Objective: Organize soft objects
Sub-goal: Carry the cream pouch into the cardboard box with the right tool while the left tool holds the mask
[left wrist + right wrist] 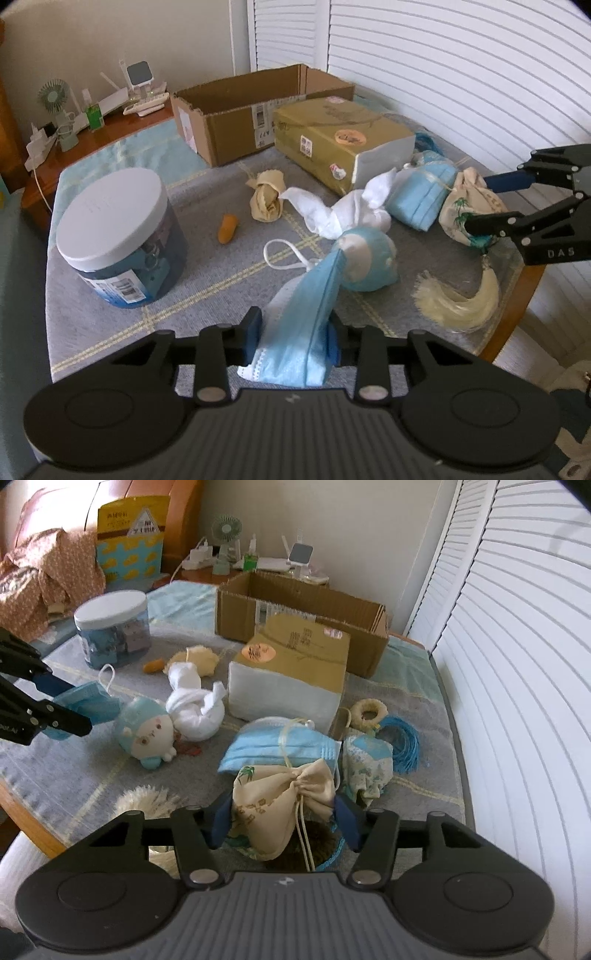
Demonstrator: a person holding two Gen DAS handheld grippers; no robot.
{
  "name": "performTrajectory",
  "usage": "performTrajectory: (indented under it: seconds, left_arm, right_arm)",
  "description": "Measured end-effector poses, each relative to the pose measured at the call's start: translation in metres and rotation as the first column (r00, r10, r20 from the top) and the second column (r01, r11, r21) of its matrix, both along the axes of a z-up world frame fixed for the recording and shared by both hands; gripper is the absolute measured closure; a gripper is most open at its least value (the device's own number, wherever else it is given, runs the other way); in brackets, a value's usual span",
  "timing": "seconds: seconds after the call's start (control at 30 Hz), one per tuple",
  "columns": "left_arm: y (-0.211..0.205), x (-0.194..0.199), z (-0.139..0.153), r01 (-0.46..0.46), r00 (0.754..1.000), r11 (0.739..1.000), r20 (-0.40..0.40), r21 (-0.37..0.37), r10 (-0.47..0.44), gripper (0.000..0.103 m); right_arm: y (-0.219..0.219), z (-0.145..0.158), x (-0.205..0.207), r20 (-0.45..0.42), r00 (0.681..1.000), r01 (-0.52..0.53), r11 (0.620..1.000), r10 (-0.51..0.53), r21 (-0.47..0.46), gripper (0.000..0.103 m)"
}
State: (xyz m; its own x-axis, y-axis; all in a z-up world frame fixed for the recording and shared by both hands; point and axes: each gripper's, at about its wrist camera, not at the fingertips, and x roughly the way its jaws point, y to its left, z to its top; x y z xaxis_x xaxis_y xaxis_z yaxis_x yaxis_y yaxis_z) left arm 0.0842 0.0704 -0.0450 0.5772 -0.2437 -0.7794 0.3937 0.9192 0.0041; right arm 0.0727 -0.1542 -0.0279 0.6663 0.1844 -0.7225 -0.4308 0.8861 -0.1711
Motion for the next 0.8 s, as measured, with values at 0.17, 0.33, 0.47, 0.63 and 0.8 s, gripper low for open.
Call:
performTrajectory:
  seconds: [0.17, 0.33, 0.47, 0.63, 0.8]
  left_arm:
    - [-0.001, -0.007, 0.012, 0.008, 1.0, 1.0, 0.019, 0.01, -0.008, 0.069]
    - [0.0, -0.01, 0.022, 0.003, 1.0, 1.0, 0.03, 0.017, -0.003, 0.069]
    - [0.002, -0.01, 0.032, -0.002, 0.999, 1.0, 0.046, 0.014, 0.001, 0.069]
    - [0.005, -0.003, 0.043, 0.0, 0.997, 1.0, 0.076, 0.005, 0.0, 0.069]
    - [0.005, 0.007, 0.051, 0.013, 0.995, 1.0, 0.095, 0.001, -0.013, 0.069]
  right_arm:
    - [-0.005, 0.017, -0.005, 0.029, 1.0, -0.002, 0.999, 0.001, 0.034, 0.041]
    - [-0.009, 0.036, -0.003, 0.051, 0.999, 0.002, 0.998, -0.006, 0.067, 0.041]
    - [-0.01, 0.052, 0.002, 0.071, 0.997, 0.007, 0.997, -0.013, 0.082, 0.041]
    - [-0.012, 0.075, 0.018, 0.095, 0.995, 0.017, 0.994, -0.028, 0.112, 0.041]
    - [-0.01, 0.093, 0.044, 0.103, 0.994, 0.031, 0.991, -0.045, 0.134, 0.041]
